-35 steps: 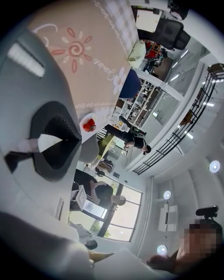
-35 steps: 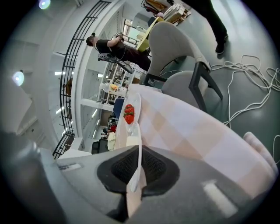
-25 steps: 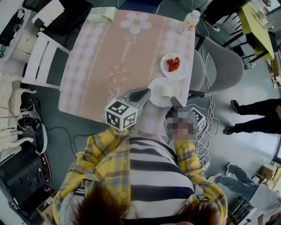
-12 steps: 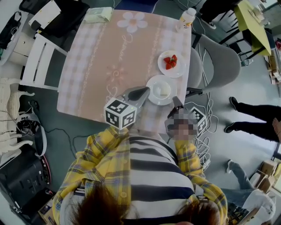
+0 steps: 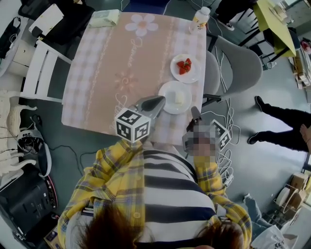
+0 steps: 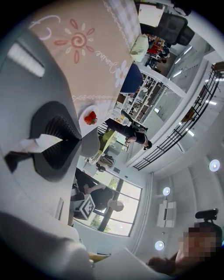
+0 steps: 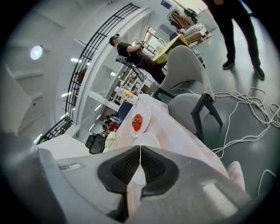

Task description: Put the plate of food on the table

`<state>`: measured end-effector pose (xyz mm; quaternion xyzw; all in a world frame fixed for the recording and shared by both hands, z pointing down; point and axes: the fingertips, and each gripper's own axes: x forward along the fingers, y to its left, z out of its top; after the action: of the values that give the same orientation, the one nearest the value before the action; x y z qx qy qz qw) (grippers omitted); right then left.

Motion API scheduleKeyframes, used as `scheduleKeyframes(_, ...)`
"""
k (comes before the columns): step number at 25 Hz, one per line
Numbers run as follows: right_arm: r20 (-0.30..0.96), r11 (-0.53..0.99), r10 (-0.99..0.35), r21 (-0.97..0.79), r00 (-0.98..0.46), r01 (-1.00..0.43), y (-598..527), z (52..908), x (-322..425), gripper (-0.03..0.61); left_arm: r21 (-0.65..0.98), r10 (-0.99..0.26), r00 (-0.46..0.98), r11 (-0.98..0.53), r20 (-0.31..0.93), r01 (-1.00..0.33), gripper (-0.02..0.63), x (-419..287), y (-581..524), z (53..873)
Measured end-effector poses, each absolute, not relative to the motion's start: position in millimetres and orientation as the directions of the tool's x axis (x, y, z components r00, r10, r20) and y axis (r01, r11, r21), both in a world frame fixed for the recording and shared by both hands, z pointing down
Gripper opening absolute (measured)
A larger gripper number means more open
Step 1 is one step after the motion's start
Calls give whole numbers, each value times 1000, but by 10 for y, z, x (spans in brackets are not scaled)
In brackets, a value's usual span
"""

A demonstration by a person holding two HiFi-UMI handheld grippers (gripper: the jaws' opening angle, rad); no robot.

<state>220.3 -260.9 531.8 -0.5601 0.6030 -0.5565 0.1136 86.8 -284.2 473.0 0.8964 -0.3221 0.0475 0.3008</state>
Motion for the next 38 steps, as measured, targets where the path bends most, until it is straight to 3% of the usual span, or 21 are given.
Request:
scheduleKeyframes(14,429,-13,-813,-690,-394,-724,-2596,4959,1980,-2,519,-559,787,-607,260,-602,2,835,-2728,4636)
scheduleKeyframes(23,457,133,-803,-488,-382,-863,-2525,4885,1876,-2,532,-561,789,-601,251,-597,2,853,-2699,4649)
scheduleKeyframes(38,486,246,-761,-395,-429,-885,-2365,4920,1676,-2,520,-575,769,-583,279,-625,2,835,-2553,4707)
